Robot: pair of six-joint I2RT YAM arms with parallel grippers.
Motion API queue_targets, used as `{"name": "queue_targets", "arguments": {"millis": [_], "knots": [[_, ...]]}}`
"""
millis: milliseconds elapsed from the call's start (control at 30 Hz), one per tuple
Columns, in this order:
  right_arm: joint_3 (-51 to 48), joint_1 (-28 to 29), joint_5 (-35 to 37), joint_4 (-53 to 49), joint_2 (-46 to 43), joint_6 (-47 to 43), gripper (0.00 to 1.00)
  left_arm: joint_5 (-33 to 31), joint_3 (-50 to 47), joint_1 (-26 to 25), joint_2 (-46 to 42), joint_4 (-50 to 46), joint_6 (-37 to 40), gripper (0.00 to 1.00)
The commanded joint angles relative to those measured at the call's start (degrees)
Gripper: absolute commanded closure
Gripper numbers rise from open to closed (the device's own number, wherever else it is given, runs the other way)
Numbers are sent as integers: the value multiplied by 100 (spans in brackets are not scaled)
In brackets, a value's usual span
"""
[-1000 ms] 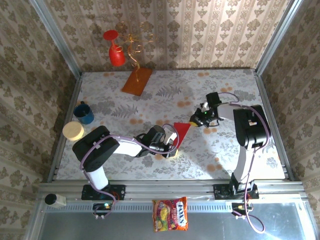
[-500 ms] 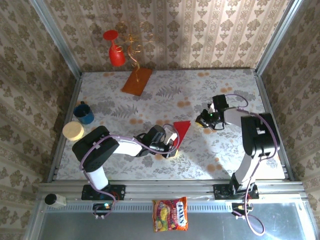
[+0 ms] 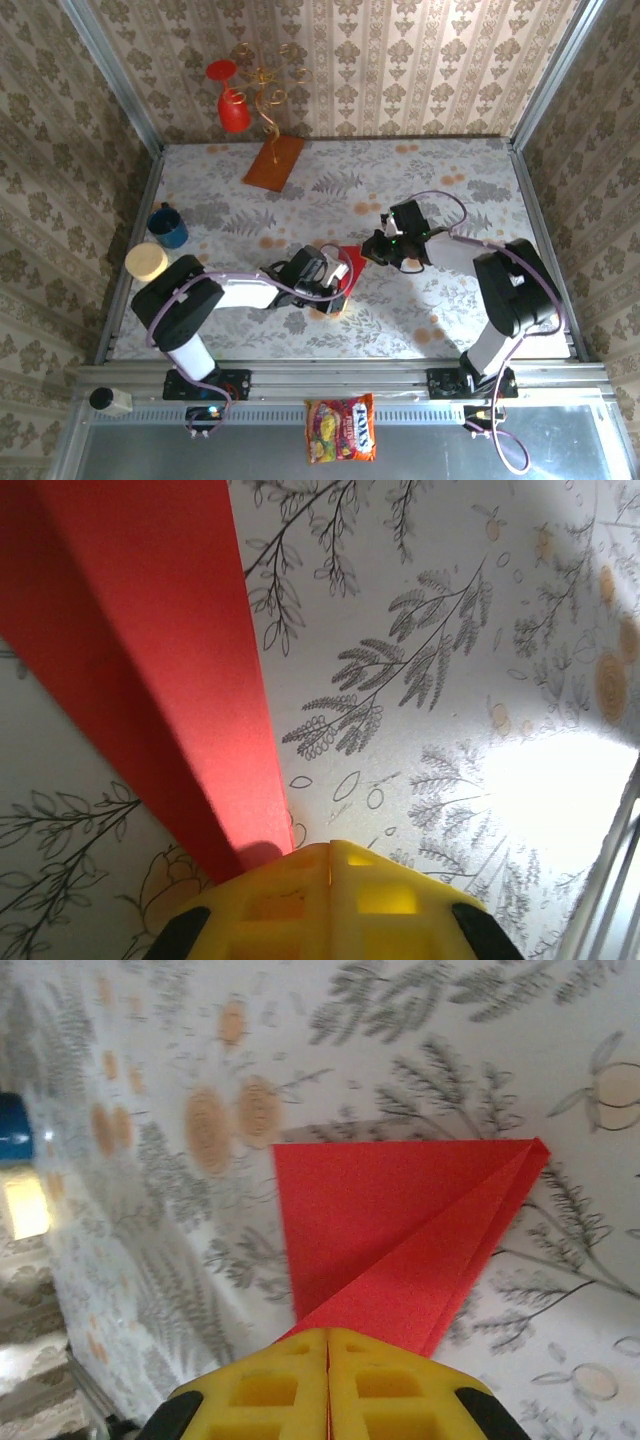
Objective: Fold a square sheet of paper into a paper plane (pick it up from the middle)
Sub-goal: Fold the wing for the fifth time at the center of the table.
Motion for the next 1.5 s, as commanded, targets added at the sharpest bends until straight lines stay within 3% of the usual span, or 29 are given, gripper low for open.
{"name": "queue_targets", "arguments": {"millis": [0,167,367,567,967,1467], "knots": [[158,-9,90,146,350,5,93,28,251,74,-375,-346,-105,95],[147,-20,83,173,596,-57,93,-262,140,272,-825,-324,-375,84],[-170,-28,81,388,577,-35,94,-572,-65,893,-1005,33,-1072,71],[-632,-33,-30,951,507,48,94,-10,289,1387,-267,476,-1332,68],[-1299,-122,-487,1978,186,215,95,197,1196,1464,765,360,-1230,66],[-1389,-243,-543,1726,-451,170,95,237,1390,1420,1021,165,-1077,65]]}}
